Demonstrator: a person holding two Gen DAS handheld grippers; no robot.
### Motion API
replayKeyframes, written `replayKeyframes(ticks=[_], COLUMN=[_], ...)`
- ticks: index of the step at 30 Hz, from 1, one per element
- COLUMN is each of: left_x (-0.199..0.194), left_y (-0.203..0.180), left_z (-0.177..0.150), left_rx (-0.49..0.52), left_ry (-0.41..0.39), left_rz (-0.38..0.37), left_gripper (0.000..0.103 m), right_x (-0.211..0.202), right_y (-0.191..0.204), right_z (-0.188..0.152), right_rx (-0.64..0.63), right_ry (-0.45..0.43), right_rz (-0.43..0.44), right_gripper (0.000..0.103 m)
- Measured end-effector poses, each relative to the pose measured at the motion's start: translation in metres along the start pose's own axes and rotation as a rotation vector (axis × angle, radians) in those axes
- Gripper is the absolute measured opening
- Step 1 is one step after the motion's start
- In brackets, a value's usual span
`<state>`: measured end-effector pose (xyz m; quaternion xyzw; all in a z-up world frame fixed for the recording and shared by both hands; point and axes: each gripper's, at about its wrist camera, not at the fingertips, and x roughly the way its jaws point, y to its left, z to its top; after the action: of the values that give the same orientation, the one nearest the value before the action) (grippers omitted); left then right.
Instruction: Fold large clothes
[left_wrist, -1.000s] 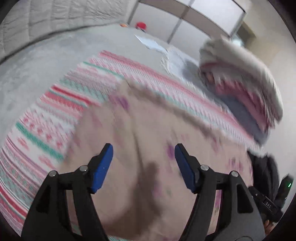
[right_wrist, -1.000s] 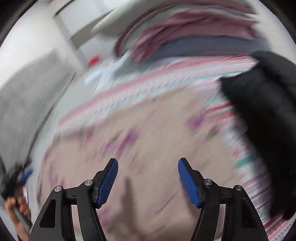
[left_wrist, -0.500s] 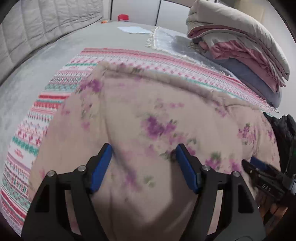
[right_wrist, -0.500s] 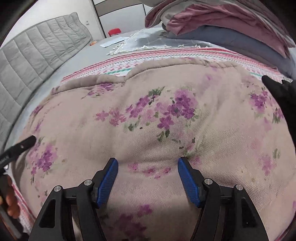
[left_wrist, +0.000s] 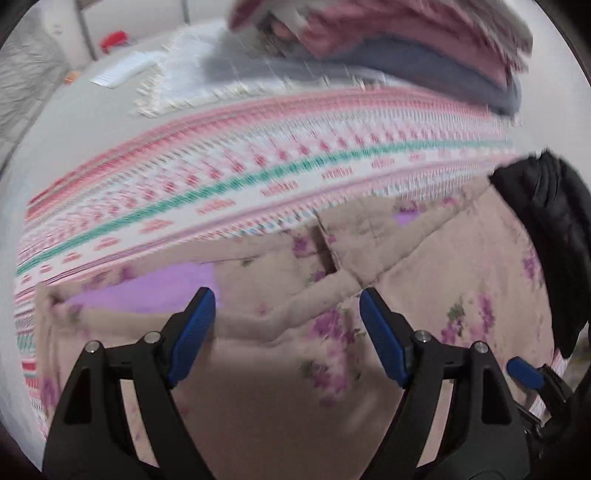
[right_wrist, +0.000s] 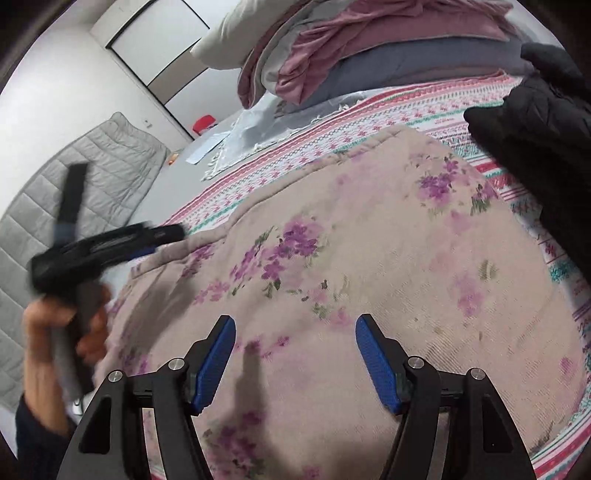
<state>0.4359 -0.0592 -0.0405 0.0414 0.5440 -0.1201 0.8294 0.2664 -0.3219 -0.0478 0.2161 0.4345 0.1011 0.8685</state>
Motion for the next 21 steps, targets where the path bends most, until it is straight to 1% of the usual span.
replayKeyframes(ticks=[1,3,5,6,7,8,9,10,11,14,16,19,21], left_x=[0.006,0.023,0.032,0.033,0.033,0.033,0.031,0.029,0.027,0.023,0.020,0.017,0.008], left_y=[-0.002,-0.009,-0.012,-0.011,-0.010,-0.009,-0.010,-0.012,-0.017,-0.025,-0.026,-0.026,-0.026], left_z=[0.001,0.000,-0.004,-0.007,-0.008,-0.009,-0.010,-0.012,-0.013,-0.015,-0.014,-0.009,-0.005], left_rx=[0.014,0.062,0.077,0.064,0.054,0.043,0.044,0.056,0.081,0.115,0.117,0.085,0.048], left_ry=[0.027,0.085,0.106,0.095,0.085,0.085,0.074,0.064,0.053,0.036,0.019,-0.013,-0.059], left_rz=[-0.009,-0.001,-0.005,-0.024,-0.045,-0.059,-0.065,-0.061,-0.046,0.001,0.025,0.060,0.096], left_gripper=[0.081,0.081,0.079,0.072,0.051,0.037,0.034,0.023,0.015,0.012,0.010,0.008,0.008], right_x=[-0.002,-0.003,-0.004,-0.004,-0.003,-0.002,-0.003,-0.003,-0.003,-0.004,-0.004,-0.004,-0.005], right_y=[0.000,0.001,-0.001,-0.001,-0.002,-0.003,-0.004,-0.006,-0.007,-0.008,-0.008,-0.009,-0.010], right_z=[0.000,0.000,-0.001,-0.001,-0.001,-0.001,-0.001,-0.001,-0.002,-0.003,-0.003,-0.003,-0.003], right_rx=[-0.003,-0.001,0.003,0.006,0.010,0.015,0.021,0.025,0.028,0.027,0.025,0.030,0.032], right_ry=[0.001,0.008,0.019,0.023,0.025,0.031,0.032,0.031,0.031,0.031,0.030,0.030,0.029], right_rz=[0.000,0.002,0.011,0.015,0.016,0.019,0.022,0.023,0.024,0.022,0.020,0.023,0.025], right_gripper=[0.069,0.069,0.069,0.069,0.069,0.069,0.069,0.069,0.069,0.069,0.069,0.069,0.069])
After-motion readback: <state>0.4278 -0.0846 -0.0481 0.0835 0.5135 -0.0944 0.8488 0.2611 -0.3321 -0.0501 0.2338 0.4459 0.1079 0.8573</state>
